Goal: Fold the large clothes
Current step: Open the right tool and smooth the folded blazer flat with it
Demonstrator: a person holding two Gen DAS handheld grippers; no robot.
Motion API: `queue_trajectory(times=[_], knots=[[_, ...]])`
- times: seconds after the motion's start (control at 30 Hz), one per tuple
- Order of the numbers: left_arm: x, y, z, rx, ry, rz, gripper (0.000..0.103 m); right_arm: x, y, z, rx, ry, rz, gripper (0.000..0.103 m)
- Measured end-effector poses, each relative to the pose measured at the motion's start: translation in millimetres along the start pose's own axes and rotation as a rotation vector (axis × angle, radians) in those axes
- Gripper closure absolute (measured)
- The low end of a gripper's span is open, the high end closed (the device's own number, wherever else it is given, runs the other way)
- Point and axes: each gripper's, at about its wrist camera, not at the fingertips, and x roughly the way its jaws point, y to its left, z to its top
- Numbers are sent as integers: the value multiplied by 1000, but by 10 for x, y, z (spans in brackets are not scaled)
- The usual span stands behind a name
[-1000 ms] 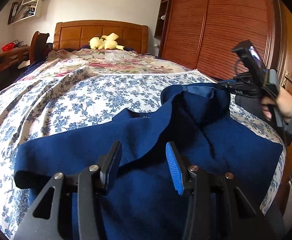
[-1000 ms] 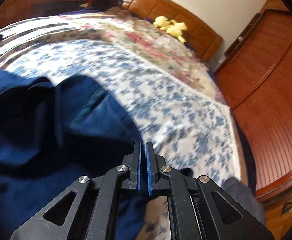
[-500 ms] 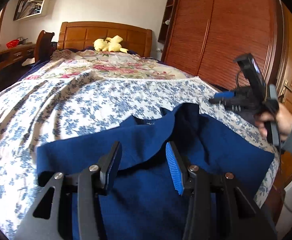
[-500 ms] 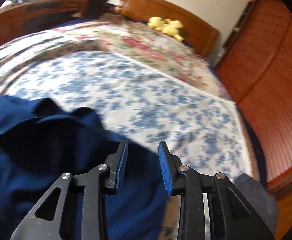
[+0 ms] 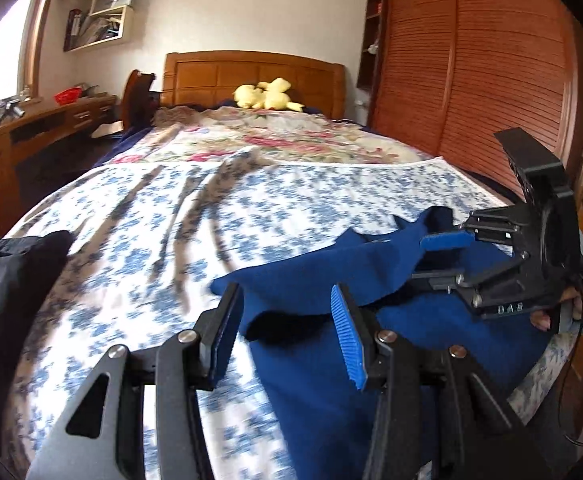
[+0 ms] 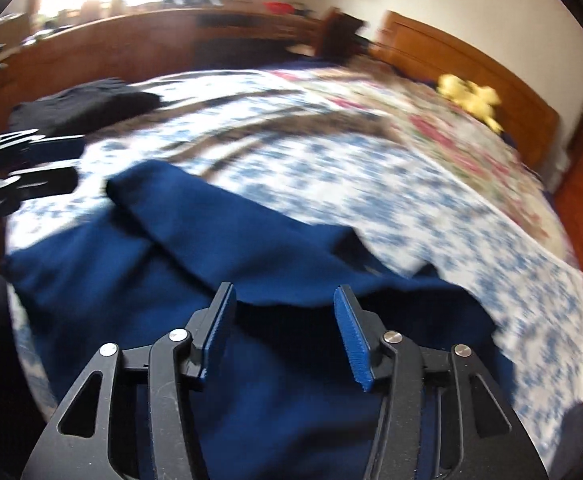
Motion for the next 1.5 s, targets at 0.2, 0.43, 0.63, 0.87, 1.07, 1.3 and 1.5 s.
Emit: queue_trajectory(times=[0.2,0.43,0.63,0.87,1.07,1.3,1.5], knots=[[-24,237,-110,-34,16,37,59,343,376,119,-58,36,68,48],[10,299,-171,-44,33,43,59,831,454,156,-146,111,-46,50],[-7,298,-180,-42,34,43,59,975,271,433,-173,99,-99,96],[-6,268,-179,-34,33,38,59,697,-212,943,-27,-48,-291,89],[-5,198,-154,-26,29,24,59,419,-518,823,40,-64,-250,74],[-7,49,-146,-4,25,-6,59,419,-946,164,119,71,-242,74],[59,-80,-151,26,41,-16,59,443,-1497,-285,264,159,-283,74]])
